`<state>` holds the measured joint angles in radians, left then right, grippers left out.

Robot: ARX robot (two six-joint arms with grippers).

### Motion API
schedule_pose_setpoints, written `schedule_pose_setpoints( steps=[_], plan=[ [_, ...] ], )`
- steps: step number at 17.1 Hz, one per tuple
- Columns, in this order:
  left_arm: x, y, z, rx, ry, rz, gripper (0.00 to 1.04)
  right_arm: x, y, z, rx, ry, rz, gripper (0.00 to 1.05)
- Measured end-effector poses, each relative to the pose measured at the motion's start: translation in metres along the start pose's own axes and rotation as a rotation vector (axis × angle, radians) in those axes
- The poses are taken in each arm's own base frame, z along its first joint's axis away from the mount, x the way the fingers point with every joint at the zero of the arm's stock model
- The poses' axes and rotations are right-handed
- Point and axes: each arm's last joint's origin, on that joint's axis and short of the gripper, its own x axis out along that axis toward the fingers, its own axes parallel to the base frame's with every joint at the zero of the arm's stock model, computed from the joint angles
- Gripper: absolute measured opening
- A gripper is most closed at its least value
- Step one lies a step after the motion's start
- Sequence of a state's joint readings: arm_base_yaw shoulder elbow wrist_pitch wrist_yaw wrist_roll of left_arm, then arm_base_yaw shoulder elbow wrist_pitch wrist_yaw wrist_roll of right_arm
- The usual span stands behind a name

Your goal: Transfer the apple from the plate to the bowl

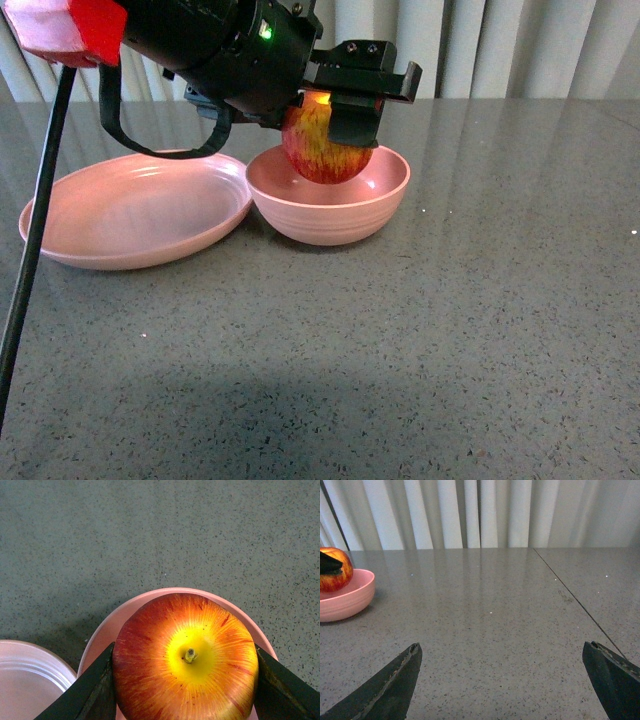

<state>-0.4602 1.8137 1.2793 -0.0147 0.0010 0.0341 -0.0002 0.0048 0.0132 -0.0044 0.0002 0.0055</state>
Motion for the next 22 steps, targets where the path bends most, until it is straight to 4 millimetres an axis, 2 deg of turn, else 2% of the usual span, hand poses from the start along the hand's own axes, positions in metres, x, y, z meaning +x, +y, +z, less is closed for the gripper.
schedule_pose_setpoints(
  steps=[5,18,19,20,22],
  plan=[
    [0.015,0.005,-0.014,-0.014,0.057,0.006,0.66,0.000,0.000,0.000,0.000,0.000,0.000,0.98],
    [0.025,0.005,-0.014,-0.019,0.072,-0.015,0.66,0.000,0.000,0.000,0.000,0.000,0.000,0.98],
    [0.027,0.005,-0.017,-0.026,0.083,-0.019,0.84,0.000,0.000,0.000,0.000,0.000,0.000,0.98],
    [0.027,0.004,-0.015,-0.029,0.077,-0.027,0.98,0.000,0.000,0.000,0.000,0.000,0.000,0.98],
    [0.026,0.004,-0.013,-0.035,0.071,-0.027,0.98,0.000,0.000,0.000,0.000,0.000,0.000,0.98]
  ],
)
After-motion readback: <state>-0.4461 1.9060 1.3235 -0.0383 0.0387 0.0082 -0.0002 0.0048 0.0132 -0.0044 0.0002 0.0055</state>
